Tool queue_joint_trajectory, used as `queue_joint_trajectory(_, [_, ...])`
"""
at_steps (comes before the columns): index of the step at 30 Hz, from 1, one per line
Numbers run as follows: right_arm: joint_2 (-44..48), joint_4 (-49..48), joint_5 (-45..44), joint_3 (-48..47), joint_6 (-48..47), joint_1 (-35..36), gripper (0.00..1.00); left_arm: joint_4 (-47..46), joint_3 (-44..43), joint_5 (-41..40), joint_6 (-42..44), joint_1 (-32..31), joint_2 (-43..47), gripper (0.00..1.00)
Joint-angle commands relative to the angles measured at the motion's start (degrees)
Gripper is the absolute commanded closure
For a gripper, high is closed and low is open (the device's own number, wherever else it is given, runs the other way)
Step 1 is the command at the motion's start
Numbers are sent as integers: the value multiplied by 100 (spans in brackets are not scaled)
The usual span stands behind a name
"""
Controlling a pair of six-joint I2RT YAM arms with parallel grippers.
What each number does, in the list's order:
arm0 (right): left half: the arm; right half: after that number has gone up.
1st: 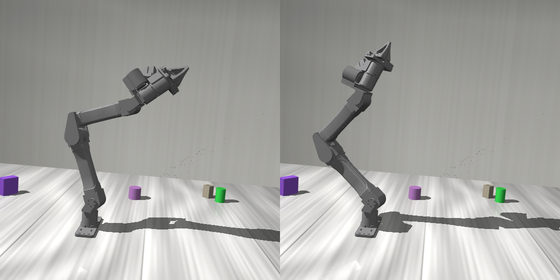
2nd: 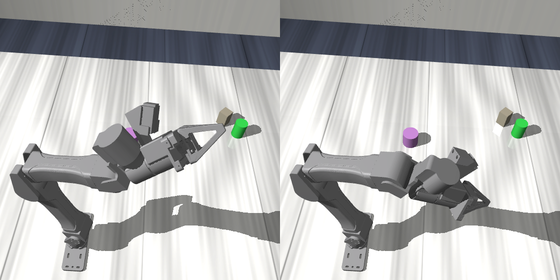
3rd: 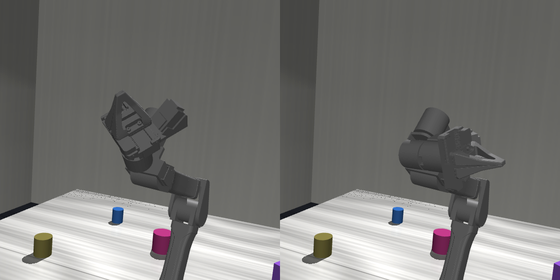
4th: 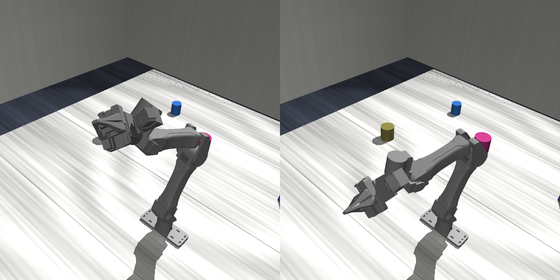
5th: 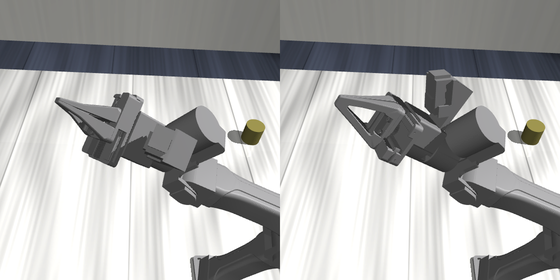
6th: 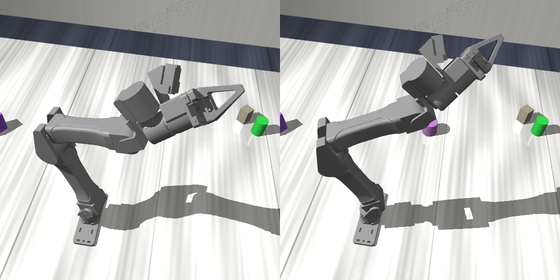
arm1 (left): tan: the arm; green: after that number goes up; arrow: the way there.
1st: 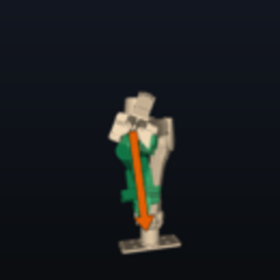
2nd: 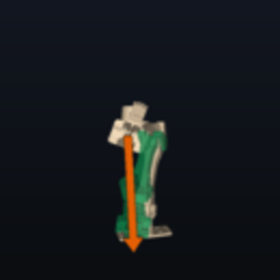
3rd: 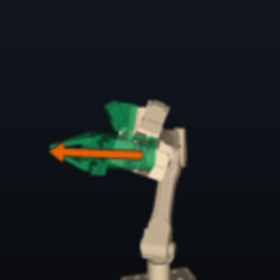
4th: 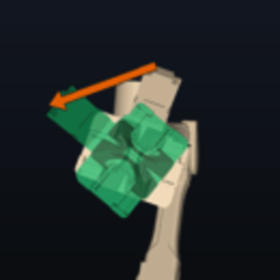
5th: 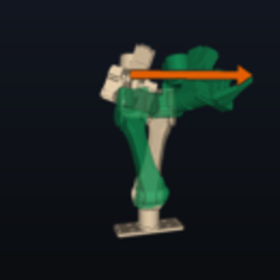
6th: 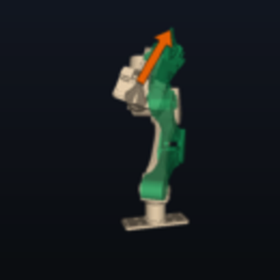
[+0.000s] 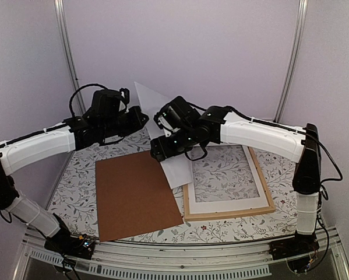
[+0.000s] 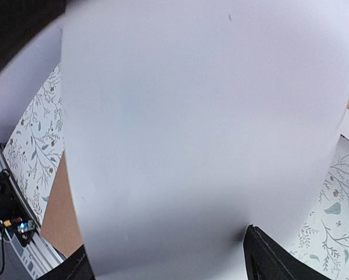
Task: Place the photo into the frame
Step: Pass from the right arm to the left, then place the photo on the mat board.
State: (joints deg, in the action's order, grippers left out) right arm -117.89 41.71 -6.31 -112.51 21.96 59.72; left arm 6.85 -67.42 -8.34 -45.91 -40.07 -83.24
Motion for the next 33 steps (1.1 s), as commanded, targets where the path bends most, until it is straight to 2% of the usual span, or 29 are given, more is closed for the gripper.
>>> queue_joint_trajectory(1, [789, -335, 285, 439, -110, 19, 17, -83, 58, -24, 370, 208, 436, 100])
queue_joint_trajectory(3, [1041, -531, 542, 701, -136, -43, 14, -51, 33, -28, 503, 261, 510, 100])
queue_joint_trajectory(8, [1567, -1191, 1830, 1454, -199, -300, 9, 26, -40, 13, 783, 402, 639, 100])
queue_joint_trajectory(13, [2018, -1432, 2460, 1951, -270, -572, 8, -4, -151, 146, 1040, 531, 719, 100])
queue_joint_trajectory(17, [2481, -1500, 2367, 2432, -174, -1077, 8, -70, -337, 678, 1111, 571, 691, 100])
queue_joint_trajectory(22, [3117, -1487, 2354, 3100, 7, -2094, 8, -116, -777, 1631, 899, 484, 575, 100])
queue_joint_trajectory(28, [3703, -1178, 1992, 3650, 37, -3433, 8, -257, -1280, 2004, 866, -35, 587, 100])
queue_joint_trajectory(33, [3897, -916, 1609, 3749, -86, -4147, 8, -593, -1633, 2458, 645, -482, 331, 100])
